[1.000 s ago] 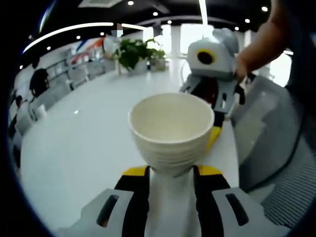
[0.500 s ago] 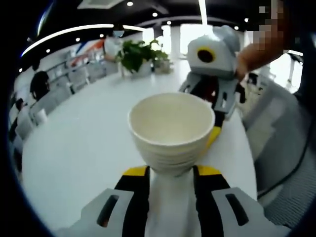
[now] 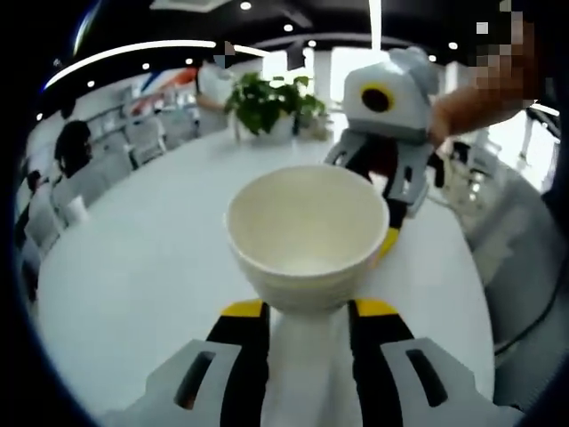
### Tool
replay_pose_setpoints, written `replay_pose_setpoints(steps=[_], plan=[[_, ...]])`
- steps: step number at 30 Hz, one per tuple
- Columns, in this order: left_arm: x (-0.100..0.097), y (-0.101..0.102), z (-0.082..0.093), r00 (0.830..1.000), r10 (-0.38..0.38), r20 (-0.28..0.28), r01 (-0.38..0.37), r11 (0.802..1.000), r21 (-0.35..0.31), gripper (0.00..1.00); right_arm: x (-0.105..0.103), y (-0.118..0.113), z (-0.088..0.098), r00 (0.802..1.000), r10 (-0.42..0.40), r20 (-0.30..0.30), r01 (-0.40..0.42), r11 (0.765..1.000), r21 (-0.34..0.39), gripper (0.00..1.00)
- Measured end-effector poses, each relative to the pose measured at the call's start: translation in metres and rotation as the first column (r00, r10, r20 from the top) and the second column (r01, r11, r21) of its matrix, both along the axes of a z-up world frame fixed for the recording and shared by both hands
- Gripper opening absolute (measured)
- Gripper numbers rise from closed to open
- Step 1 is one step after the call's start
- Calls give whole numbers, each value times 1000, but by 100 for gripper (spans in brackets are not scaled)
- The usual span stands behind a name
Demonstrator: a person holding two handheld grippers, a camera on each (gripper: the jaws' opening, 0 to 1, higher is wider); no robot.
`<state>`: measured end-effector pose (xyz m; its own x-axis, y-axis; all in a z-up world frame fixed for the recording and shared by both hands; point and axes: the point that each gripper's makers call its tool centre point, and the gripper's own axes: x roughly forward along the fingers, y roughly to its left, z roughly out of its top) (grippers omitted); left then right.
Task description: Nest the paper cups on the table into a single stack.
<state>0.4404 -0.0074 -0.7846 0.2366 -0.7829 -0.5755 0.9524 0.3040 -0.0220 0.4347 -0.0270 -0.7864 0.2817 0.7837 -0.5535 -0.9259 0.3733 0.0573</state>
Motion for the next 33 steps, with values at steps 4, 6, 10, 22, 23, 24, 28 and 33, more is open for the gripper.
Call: replay_pose_setpoints(steps=[4,6,10,22,23,24,28,33], plan=[[19,0,-4,1000,2,-2,-2,1000,13,33,22,0,-5,1000,1,-5,-1,1000,-2,30],[28,0,-6,1000,2,0,-2,1000,23,33,31,1,-8,1000,-1,-10,1,1000,0,30],[44,-1,-9,1000,-8,-3,8,999,41,33,45,0,-11,1000,-3,-14,3,1000,-5,30],[78,-11,-11,1000,-23,-7,24,999,47,33,77,-10,-11,999,-29,-12,29,1000,-4,29],[80,-12,-11,1000,-23,-6,23,999,46,33,79,-11,-11,999,-32,-13,32,999,-2,29],[81,-12,-13,1000,-22,-8,23,999,45,33,81,-12,-13,999,-38,-18,38,999,2,29],[81,-15,-21,999,-26,-23,27,998,54,33,80,-13,-21,999,-38,-30,38,999,0,29],[77,-17,-29,999,-36,-34,38,998,59,33,77,-15,-31,998,-38,-42,37,999,-15,30]])
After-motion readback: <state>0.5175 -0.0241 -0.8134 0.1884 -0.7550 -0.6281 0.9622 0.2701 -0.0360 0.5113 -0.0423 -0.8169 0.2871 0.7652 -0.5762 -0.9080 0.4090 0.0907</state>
